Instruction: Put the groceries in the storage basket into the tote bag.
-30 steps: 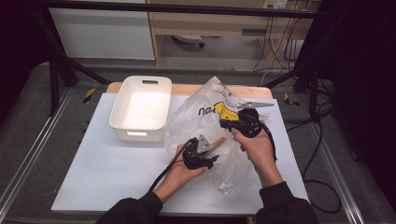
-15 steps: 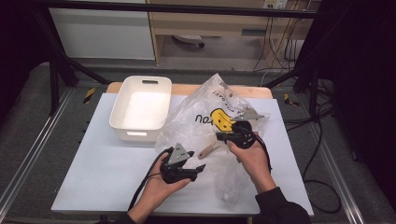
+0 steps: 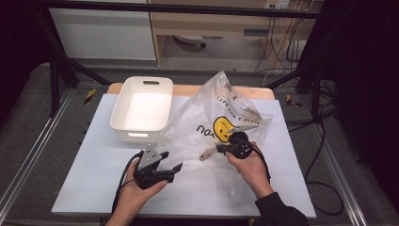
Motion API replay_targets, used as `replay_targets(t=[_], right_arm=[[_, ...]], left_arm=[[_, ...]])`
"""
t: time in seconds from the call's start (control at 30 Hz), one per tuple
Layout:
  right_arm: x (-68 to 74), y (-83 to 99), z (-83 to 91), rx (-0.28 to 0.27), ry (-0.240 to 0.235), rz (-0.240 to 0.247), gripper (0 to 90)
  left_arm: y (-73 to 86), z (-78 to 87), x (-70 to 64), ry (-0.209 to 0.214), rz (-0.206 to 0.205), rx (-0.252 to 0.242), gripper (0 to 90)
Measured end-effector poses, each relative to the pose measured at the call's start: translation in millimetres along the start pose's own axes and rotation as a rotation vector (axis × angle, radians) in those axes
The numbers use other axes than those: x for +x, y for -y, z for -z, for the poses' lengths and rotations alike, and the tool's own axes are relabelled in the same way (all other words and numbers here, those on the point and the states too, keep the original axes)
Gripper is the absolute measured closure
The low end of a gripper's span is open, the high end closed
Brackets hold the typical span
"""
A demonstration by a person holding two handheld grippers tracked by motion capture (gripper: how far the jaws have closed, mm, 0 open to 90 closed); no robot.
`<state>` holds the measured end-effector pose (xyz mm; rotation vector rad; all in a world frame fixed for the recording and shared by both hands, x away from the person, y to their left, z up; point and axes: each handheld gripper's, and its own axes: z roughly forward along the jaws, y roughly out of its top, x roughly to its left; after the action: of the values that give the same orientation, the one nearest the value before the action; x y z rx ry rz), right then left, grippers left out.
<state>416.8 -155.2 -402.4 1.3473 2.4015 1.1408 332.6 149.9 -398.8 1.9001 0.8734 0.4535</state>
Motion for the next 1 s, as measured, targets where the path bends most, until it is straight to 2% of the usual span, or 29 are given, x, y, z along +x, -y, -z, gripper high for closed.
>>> replay_targets(t=[0.2, 0.43, 0.53, 0.63, 0.77, 1.0], right_arm=[[0.9, 9.4, -2.2, 0.037, 0.000, 0.011, 90.0], [1.1, 14.8, -8.2, 0.071, 0.005, 0.020, 90.0], [1.7, 16.0, -11.3, 0.089, 0.006, 0.031, 90.0], [1.9, 15.9, -13.5, 0.093, 0.005, 0.034, 89.9], [1.6, 17.6, -14.9, 0.099, 0.011, 0.039, 89.3], [1.1, 18.4, -16.0, 0.078, 0.022, 0.057, 81.8]], left_arm=[[2.3, 13.7, 12.4, -0.037, 0.029, -0.022, 32.2], [8.4, 18.8, 23.3, -0.092, 0.030, -0.014, 31.2], [9.1, 14.2, 25.8, -0.096, 0.041, -0.014, 30.3], [11.2, 7.4, 27.3, -0.110, 0.009, 0.019, 29.1], [11.1, -3.8, 32.1, -0.123, 0.003, 0.025, 28.4], [8.1, -24.6, 40.1, -0.148, 0.003, 0.038, 28.3]])
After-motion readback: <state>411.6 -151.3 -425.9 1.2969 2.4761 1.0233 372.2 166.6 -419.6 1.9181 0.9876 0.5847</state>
